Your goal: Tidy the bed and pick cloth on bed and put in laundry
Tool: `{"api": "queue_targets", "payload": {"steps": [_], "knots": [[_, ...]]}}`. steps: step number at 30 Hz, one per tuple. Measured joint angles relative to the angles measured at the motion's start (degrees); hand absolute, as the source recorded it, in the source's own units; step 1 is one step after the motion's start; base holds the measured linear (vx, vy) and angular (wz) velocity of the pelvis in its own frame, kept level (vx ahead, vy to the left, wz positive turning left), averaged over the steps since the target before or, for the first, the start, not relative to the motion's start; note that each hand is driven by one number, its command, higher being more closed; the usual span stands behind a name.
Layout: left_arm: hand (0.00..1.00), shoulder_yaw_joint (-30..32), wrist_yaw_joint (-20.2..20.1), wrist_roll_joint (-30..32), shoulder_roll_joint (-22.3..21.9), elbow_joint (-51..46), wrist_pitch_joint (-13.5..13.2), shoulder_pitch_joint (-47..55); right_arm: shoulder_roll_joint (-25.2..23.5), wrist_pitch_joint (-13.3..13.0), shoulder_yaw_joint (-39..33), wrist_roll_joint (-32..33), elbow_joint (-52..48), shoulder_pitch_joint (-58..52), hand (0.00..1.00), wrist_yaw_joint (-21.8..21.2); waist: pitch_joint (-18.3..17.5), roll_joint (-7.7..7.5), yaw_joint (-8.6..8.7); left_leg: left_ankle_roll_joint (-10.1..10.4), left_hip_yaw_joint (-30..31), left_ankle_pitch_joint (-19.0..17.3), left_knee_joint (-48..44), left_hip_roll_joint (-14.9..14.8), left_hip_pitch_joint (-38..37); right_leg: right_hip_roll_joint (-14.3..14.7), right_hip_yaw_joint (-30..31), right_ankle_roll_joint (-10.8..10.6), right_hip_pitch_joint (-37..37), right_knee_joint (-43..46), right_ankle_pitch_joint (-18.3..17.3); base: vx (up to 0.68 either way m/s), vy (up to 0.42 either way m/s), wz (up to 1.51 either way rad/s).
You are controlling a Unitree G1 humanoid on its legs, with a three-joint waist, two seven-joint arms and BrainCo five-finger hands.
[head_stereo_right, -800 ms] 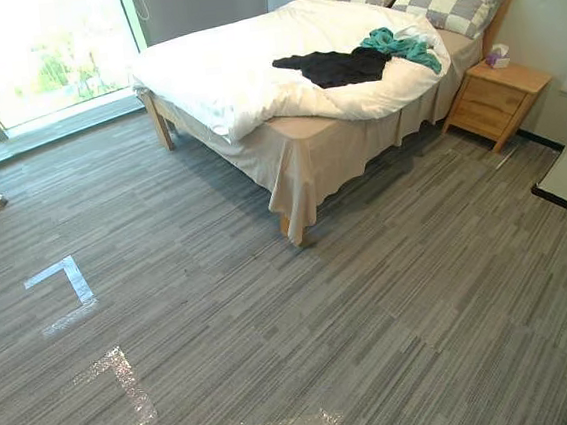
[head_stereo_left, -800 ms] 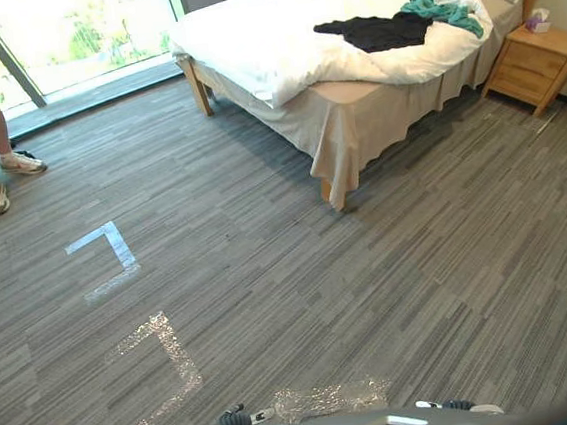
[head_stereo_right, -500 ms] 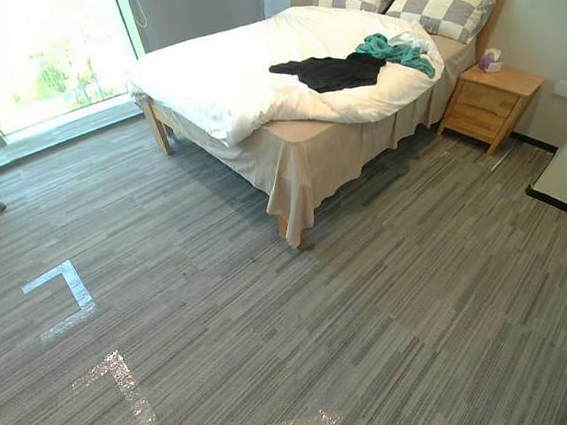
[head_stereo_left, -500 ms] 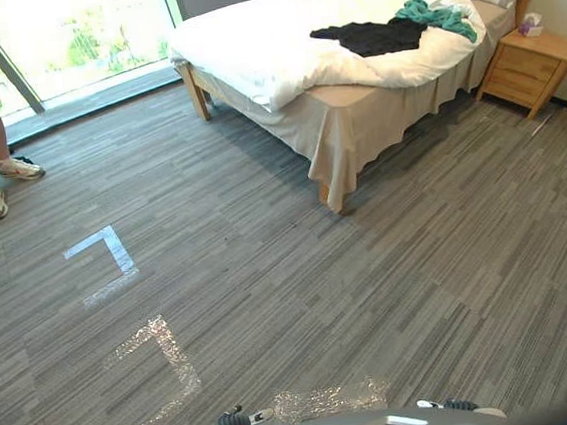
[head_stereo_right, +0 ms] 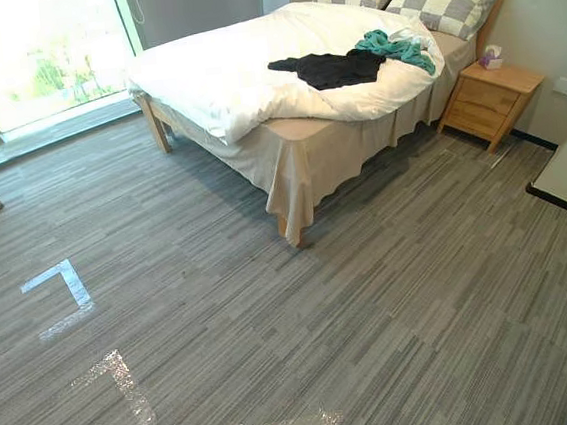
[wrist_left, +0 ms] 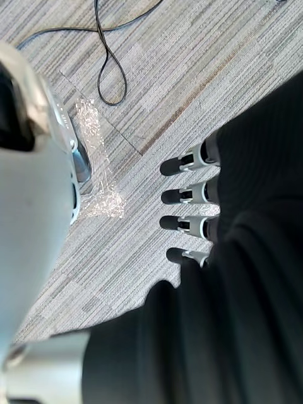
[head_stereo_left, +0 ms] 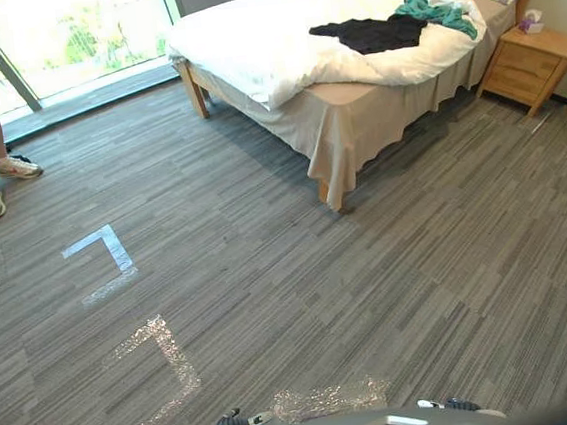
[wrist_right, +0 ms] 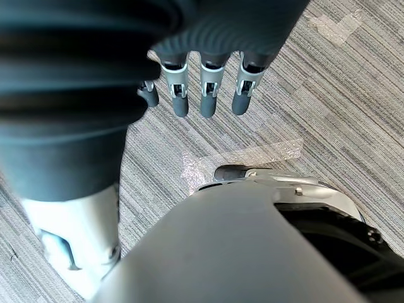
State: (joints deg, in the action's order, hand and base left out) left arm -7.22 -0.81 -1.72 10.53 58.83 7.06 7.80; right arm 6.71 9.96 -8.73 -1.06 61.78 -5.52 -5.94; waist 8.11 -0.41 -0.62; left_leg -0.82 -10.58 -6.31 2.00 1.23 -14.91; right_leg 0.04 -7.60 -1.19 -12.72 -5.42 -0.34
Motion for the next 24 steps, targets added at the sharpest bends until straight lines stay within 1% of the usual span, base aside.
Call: {"api": "queue_targets", "payload": {"steps": [6,11,12,13,14,15,16,17,18,19,20,21,22,23,24], "knots": [[0.0,0.0,-0.05,0.07,0.0,0.0,0.2,0.0,-0.03,-0.44,0.01,0.28,-0.06,-0.42,0.0,0.28,0.0,0.0,0.09,0.0,-0.09,0.0,-0.03,0.0,-0.01,0.01,0.18,0.09,0.01,-0.22,0.08,0.0,0.0,0.0],[0.0,-0.02,-0.13,0.28,0.0,-0.01,1.41,-0.01,-0.02,-0.44,-0.08,2.75,-0.15,-0.82,0.0,1.06,0.01,-0.02,0.26,0.04,-0.17,-0.03,-0.07,-0.02,-0.03,0.01,0.47,0.09,0.02,0.06,0.07,0.0,0.0,0.0],[0.0,-0.09,-0.13,0.31,0.0,-0.03,1.71,-0.02,-0.01,-0.44,-0.11,3.4,-0.2,-0.86,0.0,1.31,0.07,0.02,0.34,0.15,-0.32,-0.1,-0.24,-0.11,-0.04,0.01,0.49,0.2,0.45,1.03,-0.42,-0.01,-0.009,-0.04],[0.0,-0.18,-0.13,0.35,0.0,-0.05,2.01,-0.08,0.0,-0.44,-0.18,4.31,-0.22,-0.86,0.0,1.49,0.22,0.04,0.42,0.35,-0.44,-0.25,-0.52,-0.22,-0.07,-0.02,0.5,0.51,1.34,3.22,-1.45,-0.02,-0.011,-0.06],[0.0,-0.54,-0.14,0.44,0.12,-0.07,2.35,-0.18,0.0,-0.43,-0.21,5.16,-0.28,-0.86,0.0,1.69,0.39,-0.03,0.55,0.77,-0.63,-0.56,-1.05,-0.34,0.01,-0.25,0.59,0.61,2.84,6.73,-3.27,-0.03,-0.01,-0.09],[0.0,-1.15,-0.15,0.62,0.52,-0.09,2.59,-0.52,-0.11,-0.39,-0.2,6.42,-0.78,-0.88,0.0,1.95,1.0,-0.37,0.67,0.5,-1.13,-1.24,-2.31,-0.33,0.21,-0.98,0.7,0.34,6.05,14.19,-6.84,-0.06,0.001,-0.14],[0.0,-1.53,-0.15,0.63,0.97,-0.07,2.69,-0.79,-0.39,-0.39,-0.25,6.72,-1.14,-0.89,0.0,2.27,1.39,-0.88,0.67,-0.13,-1.51,-1.87,-3.59,-0.09,0.82,-1.87,0.55,-0.17,8.79,20.27,-9.23,-0.08,0.0,-0.19],[0.0,-1.83,-0.15,0.64,1.58,-0.05,2.76,-1.05,-0.9,-0.44,-0.35,7.73,-1.37,-0.9,0.0,2.67,2.02,-1.71,0.86,-0.7,-2.03,-2.81,-5.47,0.2,1.17,-3.07,0.26,-1.3,12.07,27.7,-11.3,-0.08,-0.003,-0.2],[0.0,-1.84,-0.2,0.71,1.84,-0.06,2.76,-1.15,-1.1,-0.43,-0.37,8.13,-1.58,-0.86,0.0,2.82,2.79,-1.6,0.95,-0.82,-2.48,-3.26,-6.39,0.26,1.13,-3.62,-0.01,-1.58,13.41,30.83,-11.86,-0.07,-0.016,-0.28],[0.0,-1.85,-0.47,0.84,2.32,-0.05,2.83,-1.42,-1.45,-0.37,-0.4,9.37,-1.86,-0.85,0.0,3.48,3.52,-2.38,0.96,-0.87,-3.26,-4.33,-7.99,0.26,0.93,-4.68,-1.63,-2.04,14.61,34.91,-12.57,-0.05,-0.03,-0.32],[0.0,-1.89,-0.62,1.22,2.75,-0.05,3.07,-1.59,-1.63,-0.33,-0.4,10.67,-1.97,-0.89,0.0,4.14,3.84,-2.93,1.05,-0.63,-3.86,-5.39,-9.58,0.14,0.86,-5.15,-2.86,-1.47,14.41,35.62,-13.51,-0.04,-0.04,-0.36],[0.0,-1.91,-0.65,1.22,2.85,-0.05,3.4,-1.67,-1.73,-0.27,-0.38,11.25,-1.96,-0.89,0.0,4.27,3.85,-3.12,1.02,-0.43,-4.32,-5.79,-10.17,0.06,0.92,-5.14,-2.95,-1.36,14.14,35.14,-14.12,-0.02,-0.079,-0.44],[0.0,-1.99,-0.73,1.22,2.85,-0.05,4.08,-2.03,-1.88,-0.06,-0.55,13.42,-1.96,-0.93,0.0,4.78,4.19,-2.93,1.32,-0.21,-5.21,-6.51,-11.17,-0.32,1.11,-5.05,-4.29,0.07,13.26,32.96,-15.15,0.0,-0.085,-0.37],[0.0,-2.31,-0.72,1.22,2.82,-0.05,4.37,-2.2,-1.86,0.07,-1.04,14.43,-1.95,-0.94,0.0,5.01,4.59,-2.7,1.49,-0.27,-5.4,-6.77,-11.37,-0.65,0.95,-4.92,-4.92,0.31,12.97,32.24,-15.29,0.01,-0.093,-0.35],[0.0,-2.48,-0.74,1.26,2.69,-0.06,4.89,-2.51,-1.92,0.41,-2.12,15.66,-1.88,-0.95,0.0,5.23,5.23,-2.18,1.67,-0.3,-5.51,-6.98,-11.65,-1.38,0.76,-4.73,-5.98,0.02,12.71,32.08,-15.13,0.0,-0.123,-0.2]]}}
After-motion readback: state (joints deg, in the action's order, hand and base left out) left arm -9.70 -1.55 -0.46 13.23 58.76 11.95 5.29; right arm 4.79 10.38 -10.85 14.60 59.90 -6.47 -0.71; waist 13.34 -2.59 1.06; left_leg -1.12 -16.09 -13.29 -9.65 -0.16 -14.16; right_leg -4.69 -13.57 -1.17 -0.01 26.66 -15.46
